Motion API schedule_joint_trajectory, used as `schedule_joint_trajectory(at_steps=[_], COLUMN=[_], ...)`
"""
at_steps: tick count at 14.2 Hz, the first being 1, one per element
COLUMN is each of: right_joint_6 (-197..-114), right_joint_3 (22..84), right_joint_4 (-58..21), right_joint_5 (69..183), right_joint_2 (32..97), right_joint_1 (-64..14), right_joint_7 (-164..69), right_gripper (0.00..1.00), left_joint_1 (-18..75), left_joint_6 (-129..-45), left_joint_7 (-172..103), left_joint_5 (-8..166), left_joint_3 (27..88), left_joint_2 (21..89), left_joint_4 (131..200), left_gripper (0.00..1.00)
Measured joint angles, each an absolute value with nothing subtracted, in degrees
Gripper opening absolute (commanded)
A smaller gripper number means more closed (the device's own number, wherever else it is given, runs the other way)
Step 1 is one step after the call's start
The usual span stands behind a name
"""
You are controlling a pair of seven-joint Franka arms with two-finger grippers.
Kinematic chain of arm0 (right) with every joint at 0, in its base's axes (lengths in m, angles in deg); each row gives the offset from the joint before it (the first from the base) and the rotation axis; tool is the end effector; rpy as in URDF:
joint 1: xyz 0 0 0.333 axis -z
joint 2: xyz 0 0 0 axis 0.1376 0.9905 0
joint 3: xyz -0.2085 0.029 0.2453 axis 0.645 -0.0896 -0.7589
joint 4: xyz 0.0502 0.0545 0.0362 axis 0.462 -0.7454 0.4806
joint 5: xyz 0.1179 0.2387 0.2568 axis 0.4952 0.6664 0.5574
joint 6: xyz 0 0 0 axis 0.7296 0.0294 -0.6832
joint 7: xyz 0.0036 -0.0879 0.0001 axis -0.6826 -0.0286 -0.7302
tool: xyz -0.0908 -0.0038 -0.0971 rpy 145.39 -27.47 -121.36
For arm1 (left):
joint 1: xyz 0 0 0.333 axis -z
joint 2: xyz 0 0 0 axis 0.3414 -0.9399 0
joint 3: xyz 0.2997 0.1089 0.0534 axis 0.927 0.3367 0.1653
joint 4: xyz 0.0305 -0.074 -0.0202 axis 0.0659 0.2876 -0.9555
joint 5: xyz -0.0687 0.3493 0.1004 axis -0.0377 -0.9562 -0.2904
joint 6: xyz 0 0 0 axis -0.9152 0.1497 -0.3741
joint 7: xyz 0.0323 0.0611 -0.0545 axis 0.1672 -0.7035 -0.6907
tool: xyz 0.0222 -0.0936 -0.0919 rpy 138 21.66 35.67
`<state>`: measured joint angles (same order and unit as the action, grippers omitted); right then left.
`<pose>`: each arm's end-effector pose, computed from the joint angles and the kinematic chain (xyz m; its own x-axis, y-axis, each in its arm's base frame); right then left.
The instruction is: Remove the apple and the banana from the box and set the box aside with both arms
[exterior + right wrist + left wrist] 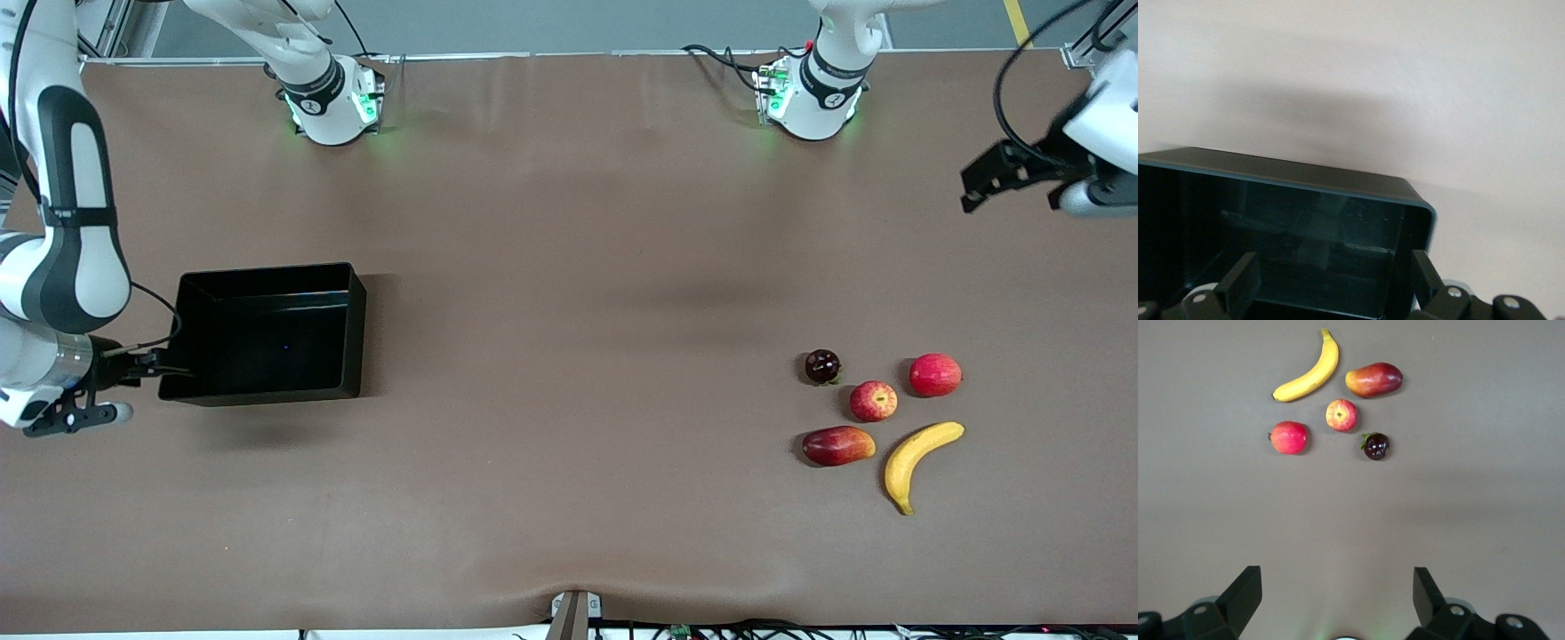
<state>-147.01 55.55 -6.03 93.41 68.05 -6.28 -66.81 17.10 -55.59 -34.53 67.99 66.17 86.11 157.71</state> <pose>0.6494 -0.0897 0.3696 0.9638 0.2434 -0.1089 0.2390 -0.9696 -0.0523 0.4884 -0.0559 0.6362 1.0000 -0.0005 -0.0037 -0.0007 -0.9986 -0.0537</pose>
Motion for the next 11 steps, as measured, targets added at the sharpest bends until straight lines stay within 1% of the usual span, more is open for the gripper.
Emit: schedule_joint_trajectory(at_steps=[3, 5, 7, 9, 11], right_joint_6=[-137.3, -133.2, -129.9, -124.2, -119.3], right_joint_3=[55.5, 55.4, 55.2, 55.6, 55.7], right_joint_4=[5.0, 9.3, 11.4, 13.2, 14.3], right_joint_5=[87.7, 87.4, 88.6, 91.9, 93.2], right_joint_2=[67.6, 66.5, 64.2, 62.4, 59.7], right_joint_1=[-10.8, -12.7, -13.0, -12.7, -12.5], right_joint_7=[-66.7, -66.7, -66.6, -65.6, -58.3], right_gripper=[1.0, 1.0, 1.0, 1.0, 1.0], left_joint_1=[21.2, 22.4, 22.4, 22.4, 22.4], left_joint_6=[-55.3, -55.3, -54.3, -53.5, -52.4], left_joint_7=[-34.6, -34.2, -34.1, -34.1, -34.1], left_joint_5=[68.0, 68.0, 68.0, 68.0, 68.0], left_joint_3=[70.2, 71.9, 72.2, 72.4, 72.4], left_joint_2=[87.7, 88.0, 88.0, 88.1, 88.5], left_joint_4=[158.2, 158.3, 158.3, 157.7, 157.0], left_gripper=[1.0, 1.0, 1.0, 1.0, 1.0])
